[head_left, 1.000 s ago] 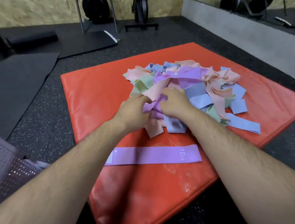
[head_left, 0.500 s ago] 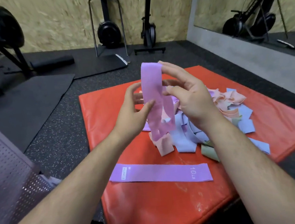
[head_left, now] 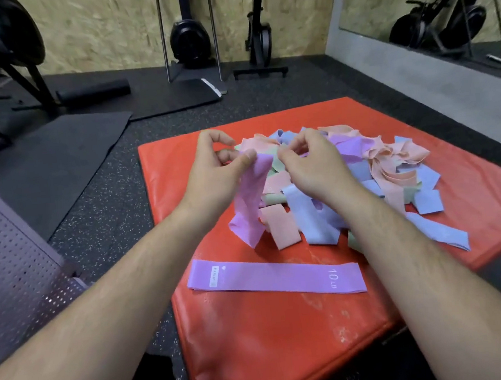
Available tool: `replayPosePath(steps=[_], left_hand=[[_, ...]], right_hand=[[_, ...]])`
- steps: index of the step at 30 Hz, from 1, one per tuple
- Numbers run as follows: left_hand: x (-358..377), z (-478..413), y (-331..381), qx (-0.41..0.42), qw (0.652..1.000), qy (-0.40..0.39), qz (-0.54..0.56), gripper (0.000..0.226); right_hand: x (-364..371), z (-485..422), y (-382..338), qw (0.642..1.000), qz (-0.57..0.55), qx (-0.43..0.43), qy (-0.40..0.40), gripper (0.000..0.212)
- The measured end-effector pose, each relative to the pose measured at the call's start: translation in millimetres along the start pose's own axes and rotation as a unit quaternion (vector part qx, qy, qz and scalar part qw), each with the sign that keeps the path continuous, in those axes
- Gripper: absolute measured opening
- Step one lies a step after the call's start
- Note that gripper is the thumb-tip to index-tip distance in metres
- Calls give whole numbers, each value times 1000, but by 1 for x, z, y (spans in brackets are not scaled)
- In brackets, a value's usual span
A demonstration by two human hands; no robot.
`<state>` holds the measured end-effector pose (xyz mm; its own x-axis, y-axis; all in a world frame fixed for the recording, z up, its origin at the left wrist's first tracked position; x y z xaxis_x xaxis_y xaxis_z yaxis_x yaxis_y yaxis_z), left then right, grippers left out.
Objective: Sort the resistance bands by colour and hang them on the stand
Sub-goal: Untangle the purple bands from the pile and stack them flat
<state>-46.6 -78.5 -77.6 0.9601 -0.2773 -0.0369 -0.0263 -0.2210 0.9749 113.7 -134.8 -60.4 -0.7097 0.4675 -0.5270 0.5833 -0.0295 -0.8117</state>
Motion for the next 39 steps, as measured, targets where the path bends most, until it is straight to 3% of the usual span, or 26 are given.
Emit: replayPosePath(steps=[3,7,11,15,17,20,21,27,32,36,39], left_hand=[[2,0,3,-9,1000,4,5,16],[5,1,6,-11,1000,-11,13,35],[4,1,7,25,999,-20,-23,39],[0,4,11,108,980,12,-169,24],[-1,3,13,142,960,21,-239,11],[-4,-1,10,146,948,19,-283,2],[-5,-2,10,136,950,11,-279,2],[-11,-1,9,12,987,-41,-157,8],[-19,-7,8,-63,994,-71,-50,14],[-18,-6,13,-73,990,-115,37,10],[-16,-3,15,-68,987,-138,45,20]], right_hand=[[4,4,-1,999,-52,7,-13,5],[1,7,-4,992,-121,-5,-46,16],[-1,11,-5,975,-216,5,-53,22],[10,22,-6,979,-167,-8,-117,53],[18,26,-7,988,-109,-32,-101,49],[22,23,-6,996,-20,-58,-66,21],[21,21,-4,997,-6,-55,-61,14],[3,12,-2,997,-28,-65,-27,14],[-11,8,0,990,-106,-24,-86,18],[-16,7,-2,971,-201,17,-129,21],[-16,7,-3,958,-252,12,-138,14]])
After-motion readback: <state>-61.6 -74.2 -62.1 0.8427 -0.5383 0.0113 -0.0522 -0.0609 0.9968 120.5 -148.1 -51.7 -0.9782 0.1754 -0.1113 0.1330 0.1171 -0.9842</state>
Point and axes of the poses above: each hand's wrist, its own z-axis away from the middle knuckle, its own x-axis out of the palm, y = z × x, the point moved 2 cm from there along -z, towards the middle knuckle, and after that the axes turned 3 degrees about -x, right-handed, at the moved point
